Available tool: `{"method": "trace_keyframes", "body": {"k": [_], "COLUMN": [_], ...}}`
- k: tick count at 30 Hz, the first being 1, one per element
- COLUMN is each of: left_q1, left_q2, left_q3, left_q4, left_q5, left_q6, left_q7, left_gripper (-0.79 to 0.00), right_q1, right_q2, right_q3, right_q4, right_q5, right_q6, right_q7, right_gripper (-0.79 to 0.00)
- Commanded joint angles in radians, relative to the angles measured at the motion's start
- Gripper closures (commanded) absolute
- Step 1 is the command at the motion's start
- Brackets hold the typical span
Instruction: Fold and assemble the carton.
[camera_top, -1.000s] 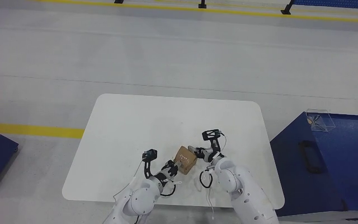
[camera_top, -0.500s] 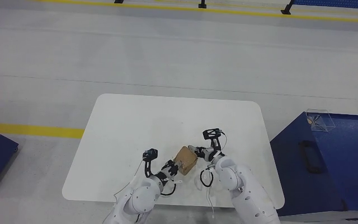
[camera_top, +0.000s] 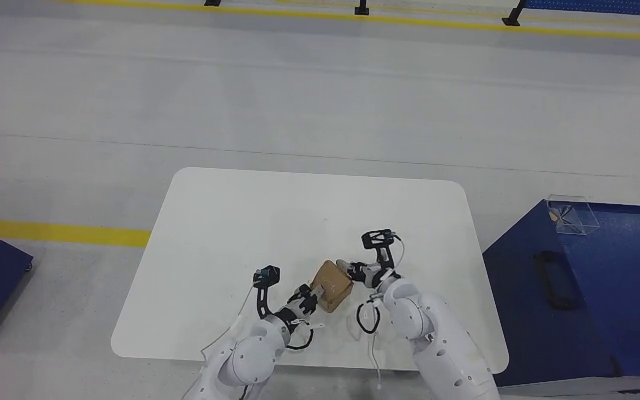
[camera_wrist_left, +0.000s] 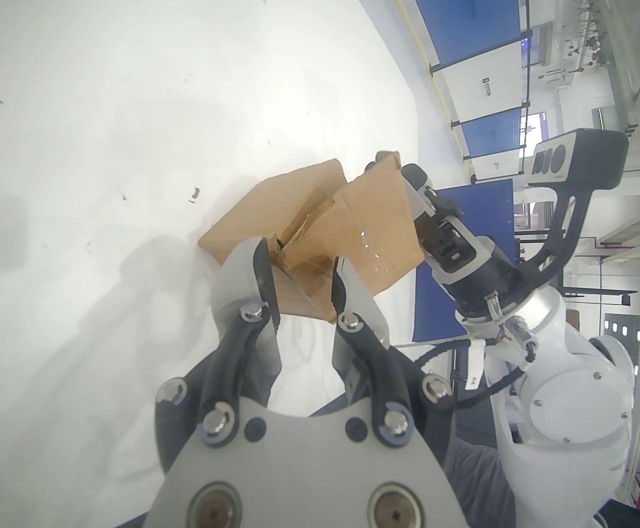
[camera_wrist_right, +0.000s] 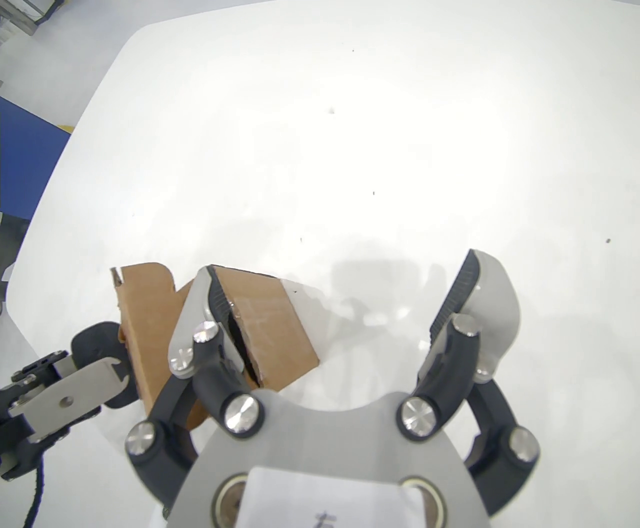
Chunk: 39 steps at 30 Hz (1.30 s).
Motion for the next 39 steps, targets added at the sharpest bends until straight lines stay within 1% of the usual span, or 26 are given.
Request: {"method": "trace_keyframes", "body": {"k": [1,5,15,22,29,32,36,39], "left_q1": [-0.001,-0.005,-0.019,-0.029,-0.043,-0.044,-0.042,-0.040], "left_q2": [0.001,0.001,0.003,0.004,0.003,0.004,0.006,0.007], "left_q3": [0.001,0.006,0.019,0.028,0.036,0.038,0.036,0.035], "left_q4": [0.001,0.009,0.026,0.037,0.054,0.055,0.051,0.049], "left_q5": [-0.002,-0.004,-0.005,-0.001,-0.005,-0.006,-0.006,-0.007], "left_q6": [0.003,0.009,0.031,0.050,0.060,0.060,0.059,0.059], "left_q7": [0.000,-0.003,-0.008,-0.017,-0.019,-0.018,-0.014,-0.013], "left_gripper": [-0.222,-0.219,-0.234,-0.249,-0.240,-0.240,-0.243,-0.240], "right_q1": [-0.001,-0.005,-0.006,-0.007,-0.001,-0.005,-0.024,-0.030], "right_q2": [0.002,0.004,0.002,0.002,0.002,0.001,0.005,0.009], "right_q3": [0.006,0.006,-0.016,-0.013,-0.014,-0.003,0.011,0.012], "right_q4": [-0.002,-0.006,0.000,0.005,0.012,0.003,-0.023,-0.031], "right_q5": [0.005,-0.002,-0.031,-0.024,-0.014,0.015,0.041,0.032], "right_q6": [-0.013,-0.021,0.003,0.008,0.009,0.008,-0.027,-0.058], "right_q7": [0.006,0.011,-0.004,-0.009,-0.007,-0.030,-0.038,-0.012], "right_gripper": [-0.785,-0.785,-0.785,-0.785,-0.785,-0.785,-0.785,-0.785]}}
